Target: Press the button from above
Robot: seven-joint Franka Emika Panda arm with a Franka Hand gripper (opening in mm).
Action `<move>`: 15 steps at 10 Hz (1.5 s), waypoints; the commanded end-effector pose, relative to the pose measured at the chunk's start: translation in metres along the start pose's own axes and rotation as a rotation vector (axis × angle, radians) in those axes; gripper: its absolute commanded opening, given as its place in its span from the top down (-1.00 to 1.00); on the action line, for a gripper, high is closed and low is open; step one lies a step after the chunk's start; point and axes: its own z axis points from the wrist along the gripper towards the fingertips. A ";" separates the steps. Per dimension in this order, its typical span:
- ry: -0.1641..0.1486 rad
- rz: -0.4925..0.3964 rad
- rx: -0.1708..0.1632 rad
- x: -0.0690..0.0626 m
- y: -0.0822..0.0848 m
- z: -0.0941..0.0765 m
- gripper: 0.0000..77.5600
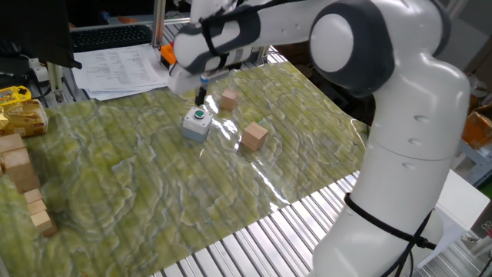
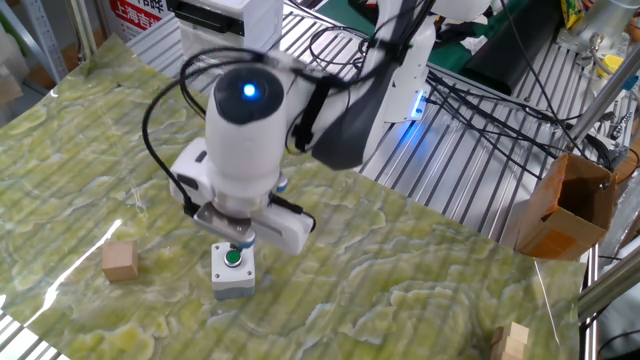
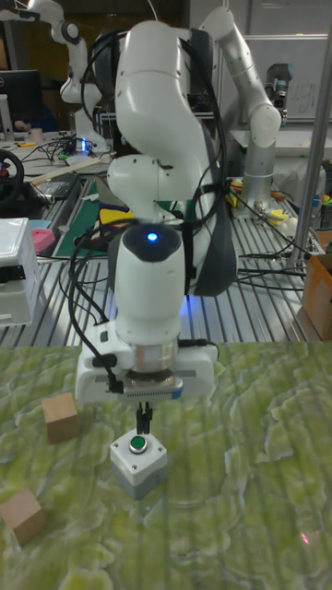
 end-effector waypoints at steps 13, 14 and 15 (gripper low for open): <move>-0.024 -0.029 -0.017 0.005 -0.003 0.025 1.00; -0.027 -0.023 -0.020 0.005 -0.003 0.025 1.00; -0.028 -0.021 -0.023 0.005 -0.003 0.025 1.00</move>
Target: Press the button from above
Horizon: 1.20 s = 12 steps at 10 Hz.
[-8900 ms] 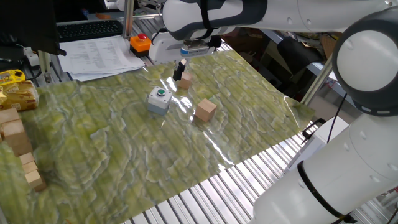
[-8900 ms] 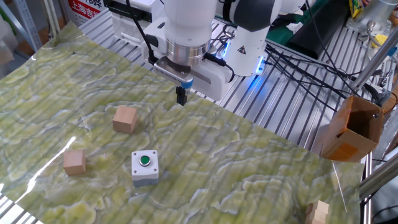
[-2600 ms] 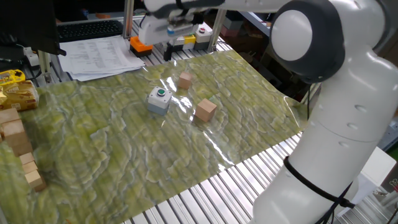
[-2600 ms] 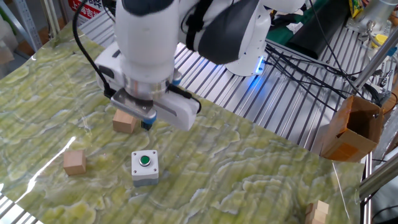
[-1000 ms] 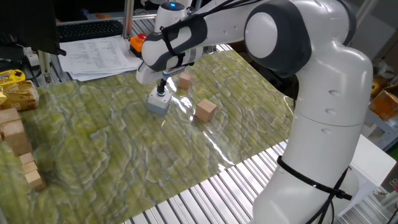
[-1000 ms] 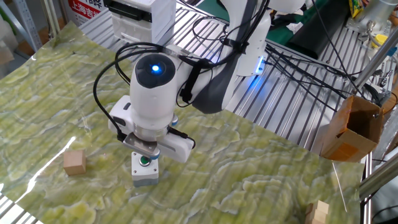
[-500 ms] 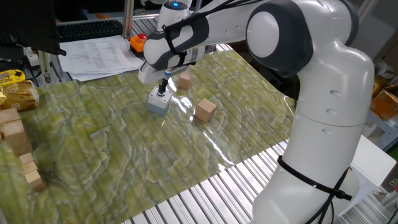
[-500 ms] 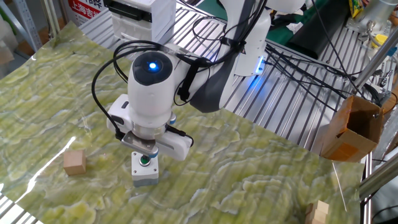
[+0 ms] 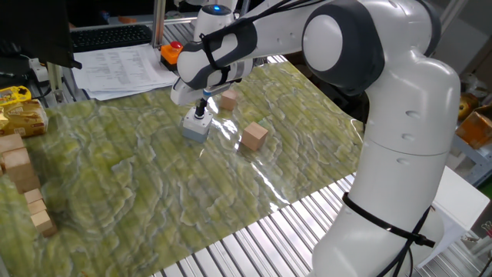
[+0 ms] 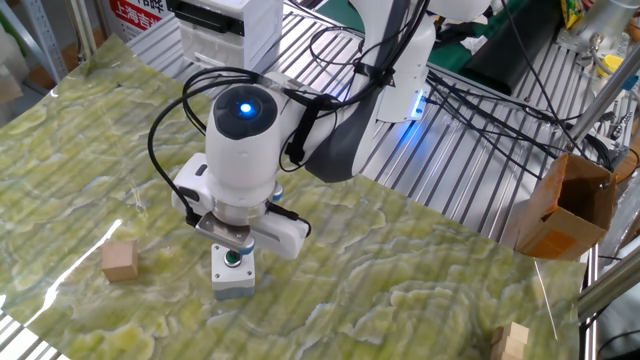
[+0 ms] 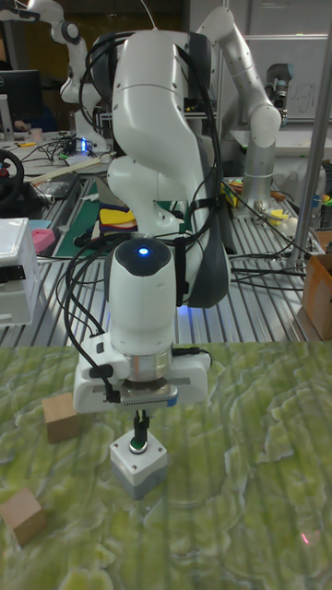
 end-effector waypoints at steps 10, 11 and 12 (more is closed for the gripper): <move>-0.014 0.032 -0.016 -0.001 0.000 -0.003 1.00; -0.015 0.036 -0.016 -0.001 0.000 -0.003 1.00; -0.014 0.037 -0.017 -0.001 0.000 -0.004 1.00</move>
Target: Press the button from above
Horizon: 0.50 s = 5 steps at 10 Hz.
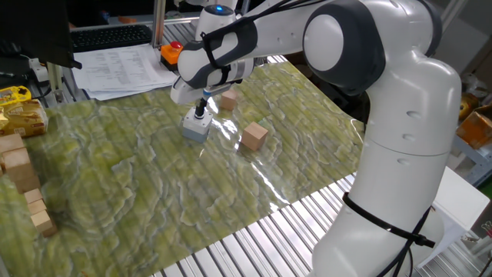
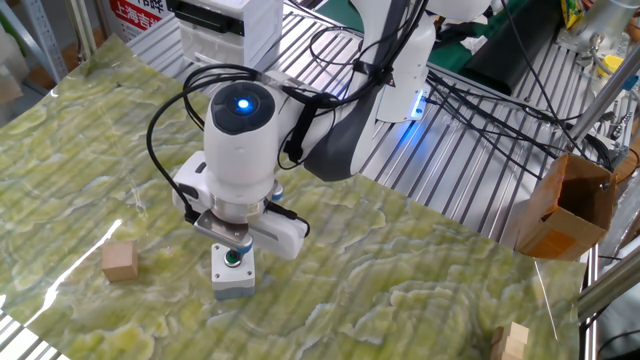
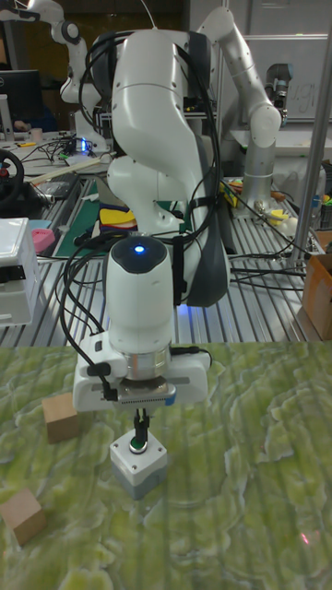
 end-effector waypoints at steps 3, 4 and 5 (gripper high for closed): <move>-0.004 0.010 -0.001 -0.001 0.000 -0.002 1.00; -0.005 0.021 -0.004 -0.001 0.000 -0.003 1.00; -0.005 0.029 -0.007 -0.001 0.000 -0.004 1.00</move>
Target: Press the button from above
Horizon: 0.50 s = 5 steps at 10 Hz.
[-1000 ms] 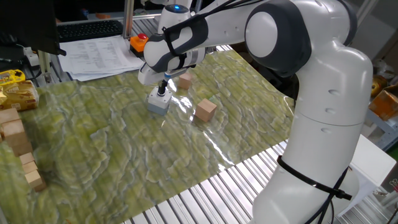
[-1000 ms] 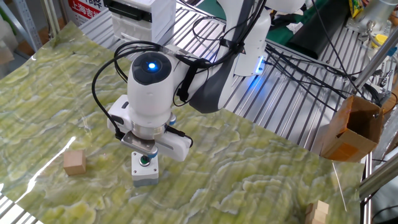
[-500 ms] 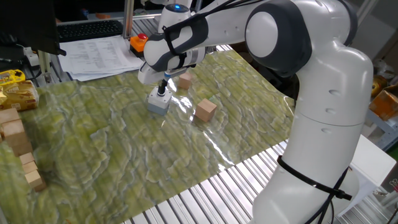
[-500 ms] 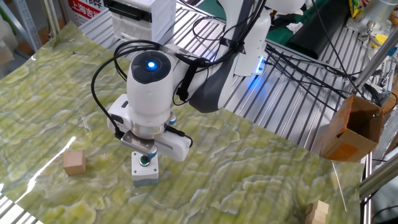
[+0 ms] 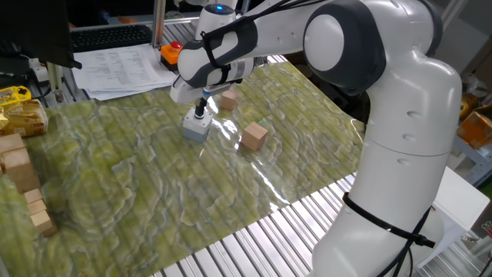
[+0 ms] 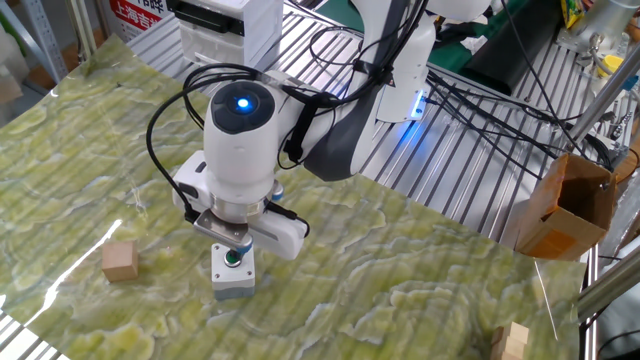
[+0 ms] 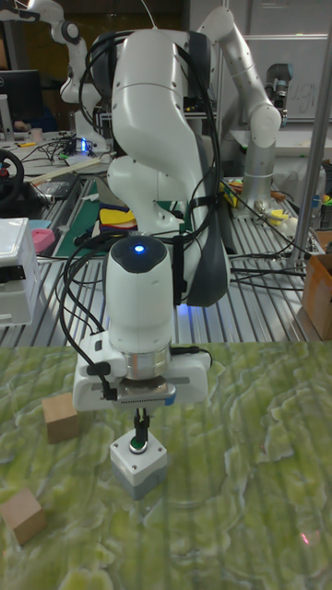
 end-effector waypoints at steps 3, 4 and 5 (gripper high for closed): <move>0.001 0.041 -0.003 -0.001 0.000 -0.003 1.00; 0.001 0.041 -0.003 -0.001 0.000 -0.003 -1.00; 0.001 0.041 -0.003 -0.001 0.000 -0.003 -1.00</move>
